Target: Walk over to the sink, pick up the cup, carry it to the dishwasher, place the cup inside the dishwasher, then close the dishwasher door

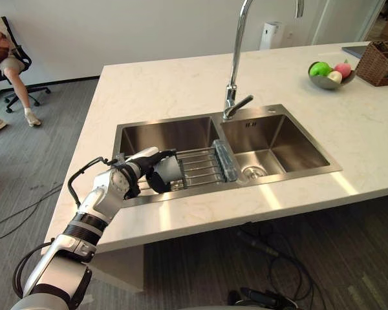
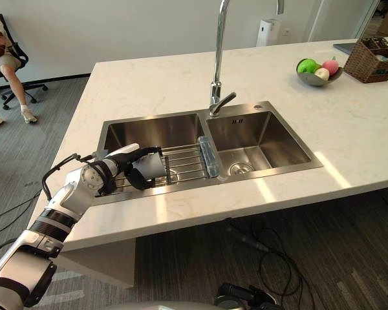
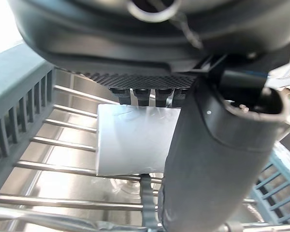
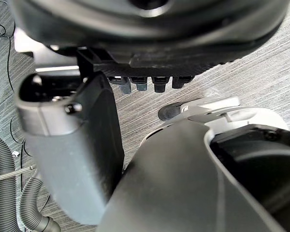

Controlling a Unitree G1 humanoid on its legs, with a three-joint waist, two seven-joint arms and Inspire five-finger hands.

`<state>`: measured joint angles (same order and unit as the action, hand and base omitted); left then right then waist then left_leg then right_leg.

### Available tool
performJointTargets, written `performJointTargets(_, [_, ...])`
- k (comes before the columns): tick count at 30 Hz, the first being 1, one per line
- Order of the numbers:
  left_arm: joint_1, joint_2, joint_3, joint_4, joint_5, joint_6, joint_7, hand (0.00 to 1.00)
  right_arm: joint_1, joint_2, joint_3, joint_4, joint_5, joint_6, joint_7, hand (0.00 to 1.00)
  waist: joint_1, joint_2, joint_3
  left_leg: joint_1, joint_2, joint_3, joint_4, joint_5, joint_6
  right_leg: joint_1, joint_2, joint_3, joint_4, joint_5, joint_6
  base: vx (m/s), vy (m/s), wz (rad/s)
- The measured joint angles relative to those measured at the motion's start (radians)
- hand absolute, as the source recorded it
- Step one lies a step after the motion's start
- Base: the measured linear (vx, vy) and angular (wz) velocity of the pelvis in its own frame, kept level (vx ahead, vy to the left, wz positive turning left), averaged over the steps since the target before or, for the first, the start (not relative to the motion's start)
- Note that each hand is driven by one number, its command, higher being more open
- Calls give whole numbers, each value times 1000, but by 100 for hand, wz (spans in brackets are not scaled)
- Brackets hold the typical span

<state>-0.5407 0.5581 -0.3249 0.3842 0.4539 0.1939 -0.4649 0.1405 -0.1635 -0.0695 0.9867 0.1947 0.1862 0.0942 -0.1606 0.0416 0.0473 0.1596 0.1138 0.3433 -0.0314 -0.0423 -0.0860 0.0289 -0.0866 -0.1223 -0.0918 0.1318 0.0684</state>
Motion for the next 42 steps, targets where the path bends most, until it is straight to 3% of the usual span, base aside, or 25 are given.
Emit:
performJointTargets(5, [-12, -22, 3, 46, 18, 5, 1, 100, -1, -1, -1, 0, -2, 7, 6, 100, -3, 2, 1, 4, 0, 2, 1, -2, -1, -1, 1, 2, 0, 0, 0, -32, -18, -1])
performJointTargets(6, [-19, -25, 3, 61, 20, 6, 1, 0, -2, -2, -1, 0, -3, 7, 8, 100, -4, 3, 2, 5, 1, 4, 1, -3, -1, 0, 1, 5, 0, 0, 0, -34, -20, -5])
performJointTargets(13, [-33, -57, 14, 135, 98, -19, 52, 0, -7, -3, -1, -6, -29, 7, 19, 100, -17, 8, 4, 8, 2, 11, 2, -8, -3, 0, 4, 11, 0, -1, 0, -11, -9, -2])
performJointTargets(18, [-26, -107, 21, 209, 161, -58, 182, 0, -8, -4, -1, -13, -31, 7, 24, 100, -18, 10, 5, 10, 6, 17, 2, -10, -5, 0, 8, 16, 0, -1, 0, -12, -17, -4])
performJointTargets(25, [60, -141, 35, 238, 116, -137, 417, 0, -11, -4, 0, -12, -31, 6, 28, 100, -21, 11, 6, 11, 9, 21, 4, -12, -7, 0, 11, 20, 0, -1, 0, -27, -23, -1])
performJointTargets(28, [111, -146, 65, 238, 47, -181, 515, 0, -10, -3, 0, -12, -31, -2, 28, 100, -20, 12, 7, 10, 9, 20, 4, -12, -7, -1, 11, 19, 0, -1, 0, -23, -17, 0])
performJointTargets(32, [227, -167, 161, 73, -117, -248, 609, 0, 6, -3, -2, -8, -28, -28, 25, 100, 1, 10, 8, 8, 9, 15, 3, -12, -7, 1, 10, 12, 0, -1, 0, 0, 0, 3])
performJointTargets(38, [397, -327, 328, -245, -558, -316, 714, 0, 27, -4, -13, 1, -20, -63, 17, 100, 49, 8, 8, 8, 5, -15, 8, -10, -4, 21, 3, -18, 2, -2, 1, -19, -11, 13])
performJointTargets(42, [513, -387, 337, -389, -652, -408, 767, 0, 38, -4, -17, 4, 4, -43, 17, 100, 78, 2, 7, 7, 1, -43, 11, -8, 0, 37, -5, -44, 0, -7, 1, -64, -24, 20])
